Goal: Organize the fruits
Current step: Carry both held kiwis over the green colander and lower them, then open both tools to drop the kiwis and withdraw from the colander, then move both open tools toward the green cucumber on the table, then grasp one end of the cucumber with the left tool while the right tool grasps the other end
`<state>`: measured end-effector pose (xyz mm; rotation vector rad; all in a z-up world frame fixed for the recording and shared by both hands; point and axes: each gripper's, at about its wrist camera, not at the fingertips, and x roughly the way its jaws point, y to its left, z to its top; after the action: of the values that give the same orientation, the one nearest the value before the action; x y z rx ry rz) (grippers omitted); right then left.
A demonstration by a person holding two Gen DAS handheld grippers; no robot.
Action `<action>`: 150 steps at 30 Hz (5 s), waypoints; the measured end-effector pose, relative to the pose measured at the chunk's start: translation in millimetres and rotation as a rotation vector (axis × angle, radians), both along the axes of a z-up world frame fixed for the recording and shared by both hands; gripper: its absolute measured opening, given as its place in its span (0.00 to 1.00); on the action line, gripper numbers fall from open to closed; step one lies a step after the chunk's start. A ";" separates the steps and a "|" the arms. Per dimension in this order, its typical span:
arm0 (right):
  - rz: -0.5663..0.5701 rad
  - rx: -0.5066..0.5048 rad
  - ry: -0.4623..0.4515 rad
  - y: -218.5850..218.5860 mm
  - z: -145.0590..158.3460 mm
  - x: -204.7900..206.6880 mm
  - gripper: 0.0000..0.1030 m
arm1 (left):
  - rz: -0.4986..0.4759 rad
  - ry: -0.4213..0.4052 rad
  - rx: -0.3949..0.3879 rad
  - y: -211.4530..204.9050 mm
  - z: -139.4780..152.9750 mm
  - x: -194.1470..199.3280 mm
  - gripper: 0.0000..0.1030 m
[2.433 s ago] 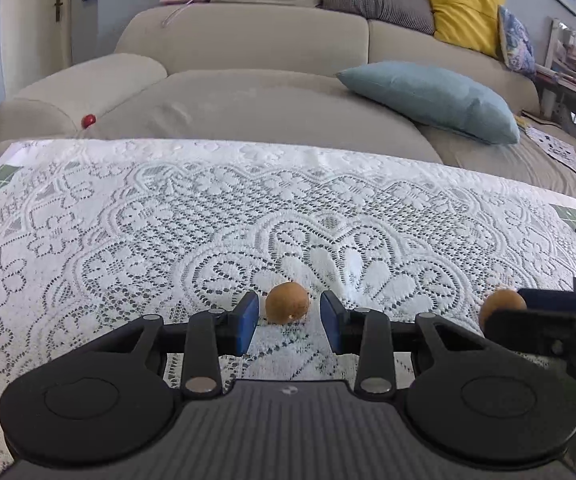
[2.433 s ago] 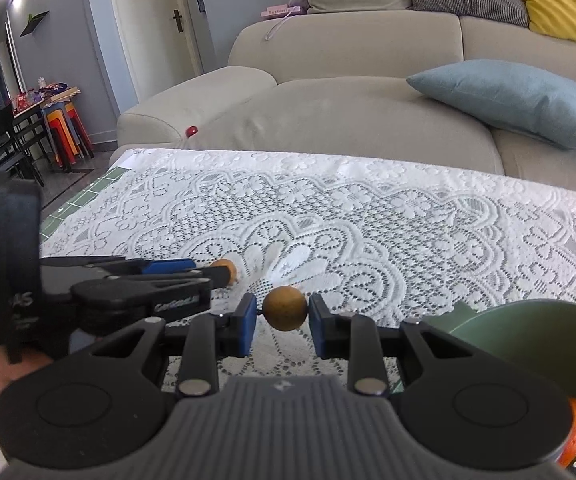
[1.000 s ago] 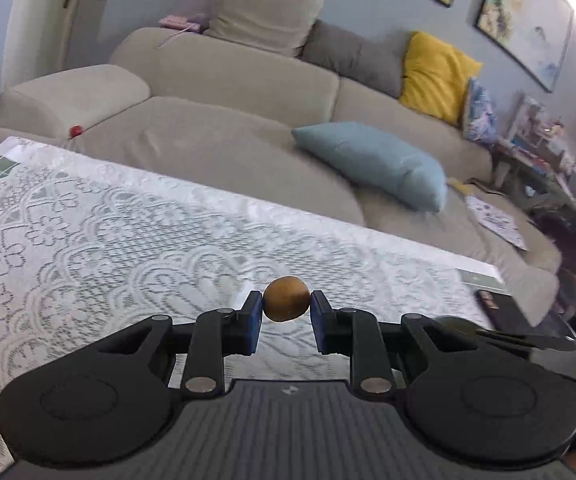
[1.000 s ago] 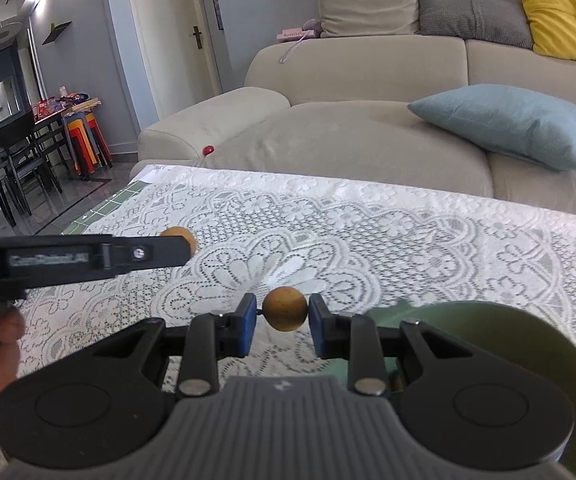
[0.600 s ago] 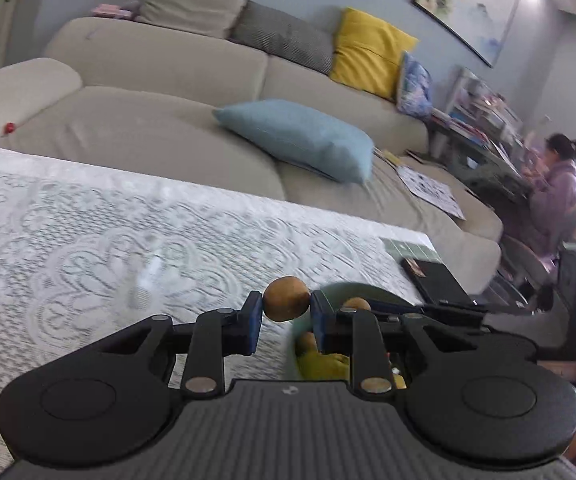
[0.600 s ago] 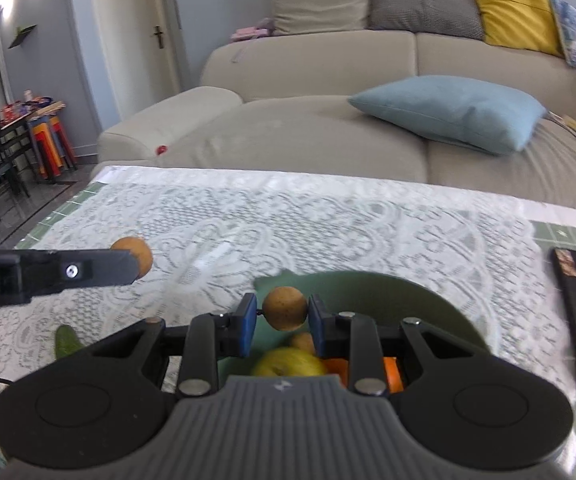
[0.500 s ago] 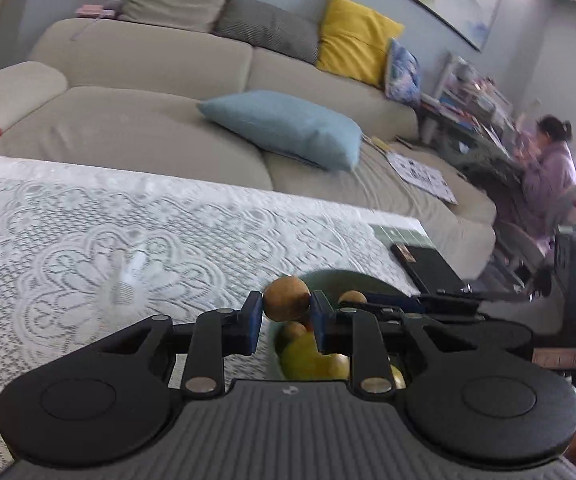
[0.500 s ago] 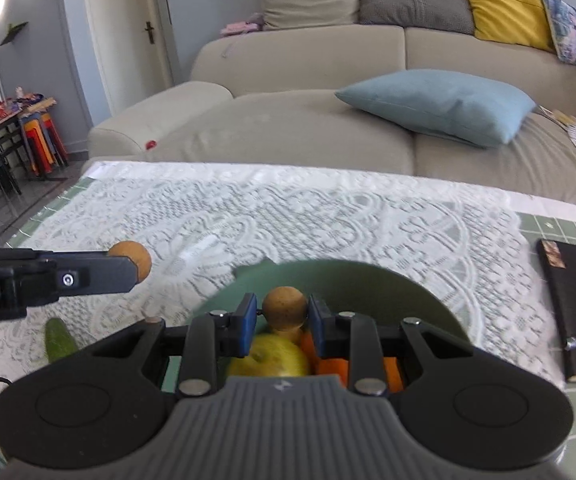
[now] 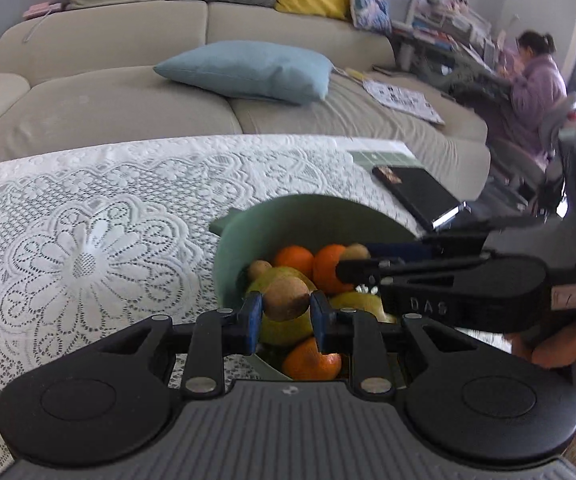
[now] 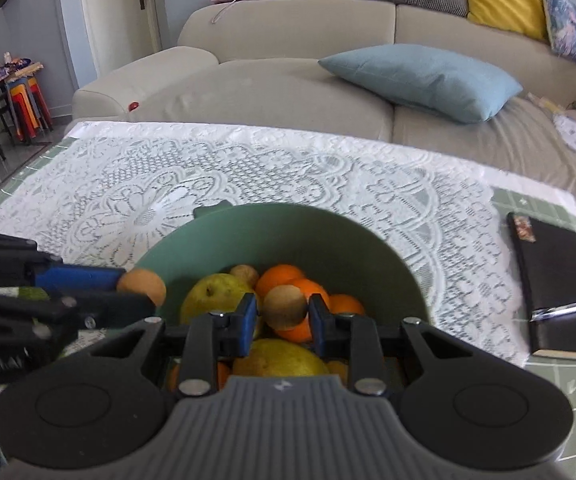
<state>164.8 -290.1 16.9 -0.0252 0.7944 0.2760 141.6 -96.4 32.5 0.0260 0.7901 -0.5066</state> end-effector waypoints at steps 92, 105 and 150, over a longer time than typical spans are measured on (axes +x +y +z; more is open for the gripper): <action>0.318 0.061 -0.153 160.3 6.3 -64.2 0.92 | 0.231 -0.150 0.123 167.7 17.7 -58.0 0.74; 0.410 -0.152 -0.015 201.9 -48.4 -78.8 0.93 | 0.200 -0.041 0.241 192.5 -24.4 -71.6 0.74; 0.220 0.008 0.055 181.9 -59.5 -65.1 0.69 | -0.043 -0.149 0.329 185.9 -65.7 -40.8 0.79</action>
<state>99.7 -108.2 -42.6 -0.0979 0.8457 0.4899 100.8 89.5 -33.2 0.3818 0.7207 -0.4064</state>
